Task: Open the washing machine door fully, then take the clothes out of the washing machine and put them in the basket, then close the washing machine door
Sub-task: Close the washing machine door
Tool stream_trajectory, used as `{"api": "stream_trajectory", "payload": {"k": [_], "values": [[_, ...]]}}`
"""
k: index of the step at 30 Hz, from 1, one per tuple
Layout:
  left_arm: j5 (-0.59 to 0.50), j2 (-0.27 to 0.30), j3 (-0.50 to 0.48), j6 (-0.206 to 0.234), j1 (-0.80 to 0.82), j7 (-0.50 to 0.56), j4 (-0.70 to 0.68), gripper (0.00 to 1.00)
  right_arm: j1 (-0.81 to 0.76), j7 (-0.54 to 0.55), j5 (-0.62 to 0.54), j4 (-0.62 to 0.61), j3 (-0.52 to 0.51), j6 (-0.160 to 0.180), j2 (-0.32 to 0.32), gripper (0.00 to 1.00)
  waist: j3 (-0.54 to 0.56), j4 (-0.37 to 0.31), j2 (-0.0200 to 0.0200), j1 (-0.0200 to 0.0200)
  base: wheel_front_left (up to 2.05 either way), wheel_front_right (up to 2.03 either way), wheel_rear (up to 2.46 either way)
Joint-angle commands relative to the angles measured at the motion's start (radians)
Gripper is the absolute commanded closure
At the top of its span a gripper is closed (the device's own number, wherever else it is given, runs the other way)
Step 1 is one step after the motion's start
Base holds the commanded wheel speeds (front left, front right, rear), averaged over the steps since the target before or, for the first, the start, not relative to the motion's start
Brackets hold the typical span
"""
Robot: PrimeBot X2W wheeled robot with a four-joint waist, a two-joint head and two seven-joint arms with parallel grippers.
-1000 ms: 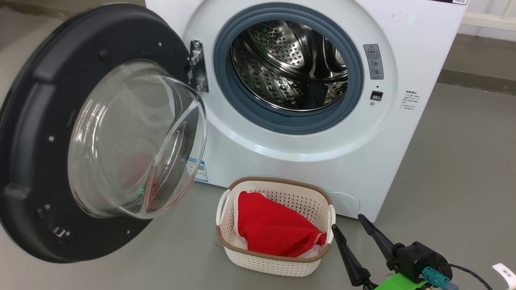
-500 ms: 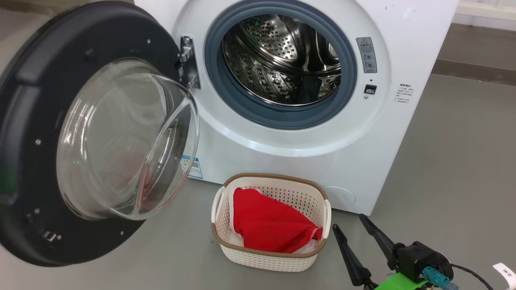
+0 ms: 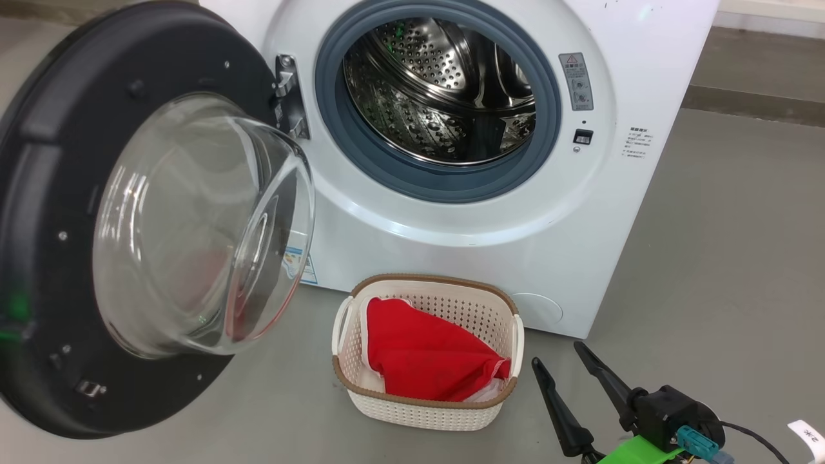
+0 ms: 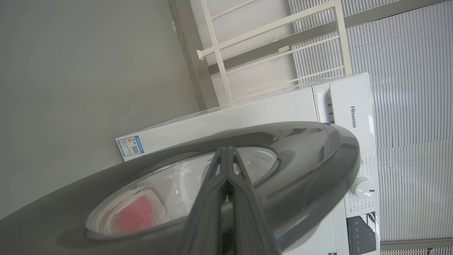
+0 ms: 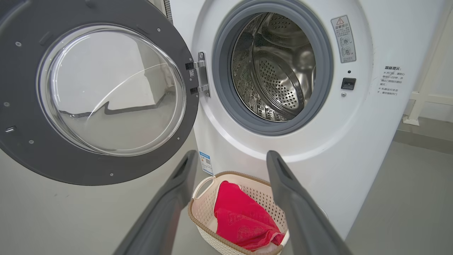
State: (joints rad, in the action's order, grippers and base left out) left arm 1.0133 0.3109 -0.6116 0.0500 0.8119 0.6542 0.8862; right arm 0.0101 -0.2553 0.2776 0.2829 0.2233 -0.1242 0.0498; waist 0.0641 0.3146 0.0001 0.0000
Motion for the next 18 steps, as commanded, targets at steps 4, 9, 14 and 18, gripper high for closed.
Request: {"api": "stream_trajectory", "payload": {"k": [4,9,14,18], "values": [[0.034,-0.026,-0.001,-0.021,-0.055,0.067,-0.085,1.00,0.051,-0.006,0.004,-0.027,0.013,-0.007,0.000,0.00,0.000,0.002,-0.0001,0.0000,0.00,0.00,0.00],[0.077,-0.097,-0.010,-0.013,-0.103,0.121,-0.194,1.00,0.048,-0.006,0.009,-0.027,-0.004,-0.007,0.000,0.00,0.001,0.004,-0.0001,0.0000,0.00,0.00,0.00],[0.104,-0.183,-0.001,0.011,-0.166,0.167,-0.340,1.00,0.047,-0.006,0.006,-0.027,-0.007,-0.007,0.000,0.00,0.005,-0.001,-0.0001,0.0000,0.00,0.00,0.00],[0.125,-0.235,0.020,0.041,-0.222,0.195,-0.460,1.00,0.046,-0.006,0.006,-0.027,-0.005,-0.007,0.000,0.00,0.005,-0.008,-0.0001,0.0000,0.00,0.00,0.00]]}}
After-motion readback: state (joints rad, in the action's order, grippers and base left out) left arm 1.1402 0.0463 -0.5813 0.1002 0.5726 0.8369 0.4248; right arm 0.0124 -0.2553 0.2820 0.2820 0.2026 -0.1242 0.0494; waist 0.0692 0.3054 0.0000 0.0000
